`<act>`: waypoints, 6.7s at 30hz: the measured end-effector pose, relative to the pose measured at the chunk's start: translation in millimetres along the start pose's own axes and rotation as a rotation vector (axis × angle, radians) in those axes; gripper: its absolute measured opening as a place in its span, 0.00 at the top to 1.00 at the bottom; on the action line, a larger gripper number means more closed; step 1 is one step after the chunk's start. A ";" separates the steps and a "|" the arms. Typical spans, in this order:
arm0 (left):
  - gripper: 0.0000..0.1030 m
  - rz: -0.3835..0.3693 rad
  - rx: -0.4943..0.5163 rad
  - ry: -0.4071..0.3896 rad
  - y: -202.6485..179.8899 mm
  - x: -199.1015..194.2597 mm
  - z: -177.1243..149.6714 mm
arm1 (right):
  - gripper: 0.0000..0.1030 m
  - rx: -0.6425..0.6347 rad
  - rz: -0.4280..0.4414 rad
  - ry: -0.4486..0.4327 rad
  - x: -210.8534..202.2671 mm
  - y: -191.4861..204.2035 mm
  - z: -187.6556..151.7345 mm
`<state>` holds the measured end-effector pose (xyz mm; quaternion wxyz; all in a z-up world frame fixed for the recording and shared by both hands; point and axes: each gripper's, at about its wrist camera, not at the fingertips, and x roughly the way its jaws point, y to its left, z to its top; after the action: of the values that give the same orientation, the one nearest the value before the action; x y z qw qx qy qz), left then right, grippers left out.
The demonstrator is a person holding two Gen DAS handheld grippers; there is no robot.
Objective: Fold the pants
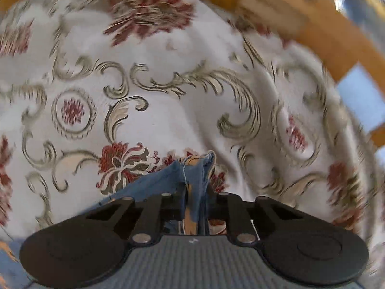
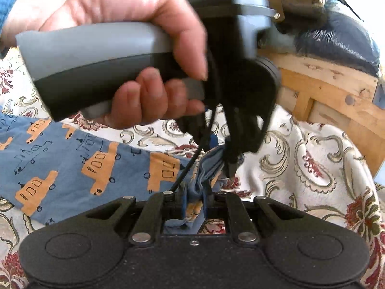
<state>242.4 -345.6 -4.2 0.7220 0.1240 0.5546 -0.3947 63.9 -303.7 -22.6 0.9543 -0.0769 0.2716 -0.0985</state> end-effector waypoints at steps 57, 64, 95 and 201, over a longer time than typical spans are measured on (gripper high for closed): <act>0.75 -0.123 -0.388 -0.264 235.3 -65.8 -164.8 | 0.78 -0.375 0.299 0.024 -18.0 171.5 -10.6; 0.78 -0.112 -0.415 -0.259 229.2 -72.3 -162.4 | 0.87 -0.247 0.319 0.010 -23.5 154.9 0.4; 0.79 0.062 -0.494 -0.324 289.9 -137.1 -227.3 | 0.88 -0.269 0.563 -0.001 -39.9 238.1 31.5; 0.34 0.482 -0.579 -0.694 311.0 -226.6 -342.7 | 0.01 -0.385 0.508 -0.154 5.8 215.9 25.8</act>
<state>204.9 168.4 -2.3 0.9389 -0.0950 0.3242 -0.0653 114.1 -93.5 -47.1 0.9340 -0.1927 0.2227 0.2022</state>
